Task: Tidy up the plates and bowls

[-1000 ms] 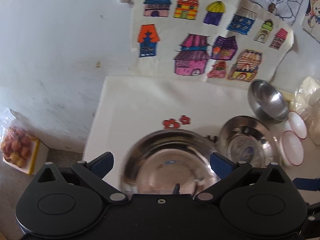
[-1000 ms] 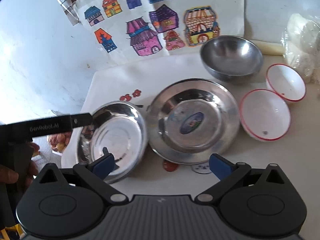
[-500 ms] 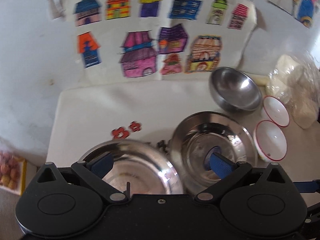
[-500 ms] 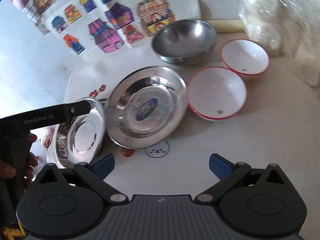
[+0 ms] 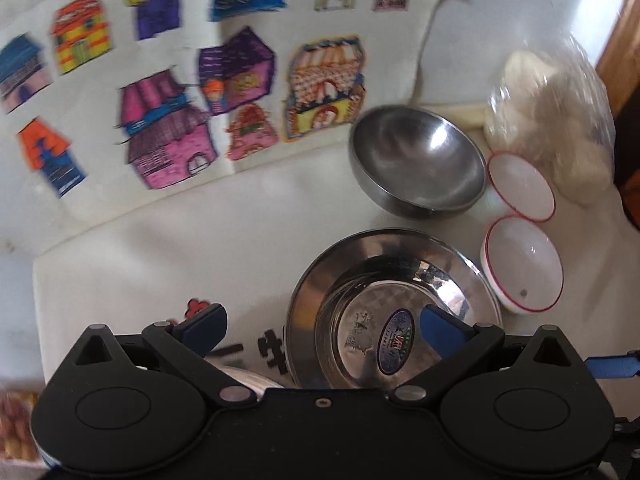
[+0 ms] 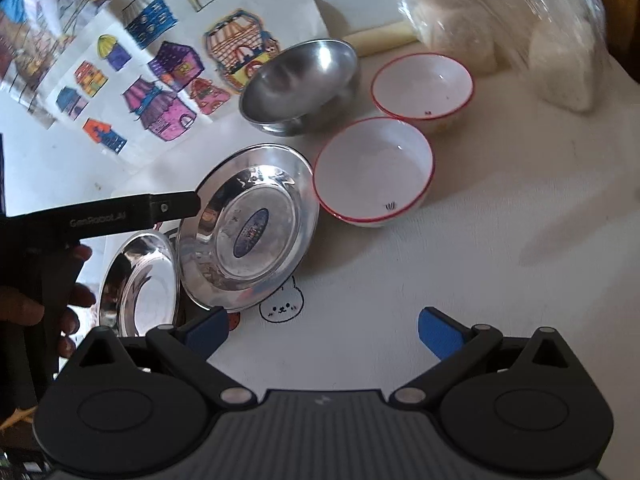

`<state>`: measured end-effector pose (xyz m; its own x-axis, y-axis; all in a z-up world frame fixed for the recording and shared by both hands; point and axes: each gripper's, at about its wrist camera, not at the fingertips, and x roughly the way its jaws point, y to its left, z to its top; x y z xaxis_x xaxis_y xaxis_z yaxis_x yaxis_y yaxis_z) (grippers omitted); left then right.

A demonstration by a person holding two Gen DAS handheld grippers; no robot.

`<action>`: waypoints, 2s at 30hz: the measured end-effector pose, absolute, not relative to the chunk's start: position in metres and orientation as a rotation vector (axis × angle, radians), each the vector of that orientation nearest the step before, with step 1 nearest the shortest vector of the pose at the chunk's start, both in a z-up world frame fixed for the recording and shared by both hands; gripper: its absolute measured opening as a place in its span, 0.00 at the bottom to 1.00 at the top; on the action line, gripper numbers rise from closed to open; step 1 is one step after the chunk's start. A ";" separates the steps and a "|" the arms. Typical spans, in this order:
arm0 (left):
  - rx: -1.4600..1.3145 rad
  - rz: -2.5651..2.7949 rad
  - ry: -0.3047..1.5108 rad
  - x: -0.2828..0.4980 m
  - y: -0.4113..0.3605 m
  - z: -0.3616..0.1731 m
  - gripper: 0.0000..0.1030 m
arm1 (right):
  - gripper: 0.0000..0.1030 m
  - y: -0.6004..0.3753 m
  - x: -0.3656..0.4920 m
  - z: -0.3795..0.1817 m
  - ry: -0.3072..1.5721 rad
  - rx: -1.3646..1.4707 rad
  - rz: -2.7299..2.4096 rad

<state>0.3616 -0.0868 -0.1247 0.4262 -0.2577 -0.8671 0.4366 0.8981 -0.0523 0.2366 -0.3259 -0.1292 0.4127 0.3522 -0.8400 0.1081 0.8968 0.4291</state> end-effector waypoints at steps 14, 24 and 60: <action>0.477 -0.489 1.095 0.382 -0.106 -0.144 0.99 | 0.84 -0.312 0.243 -0.142 1.135 0.566 0.074; 0.590 -0.513 1.090 0.390 -0.117 -0.149 0.98 | 0.77 -0.297 0.253 -0.147 1.094 0.604 0.023; 0.180 -0.479 1.318 0.408 -0.084 -0.150 0.25 | 0.21 -0.286 0.261 -0.153 1.120 0.611 -0.008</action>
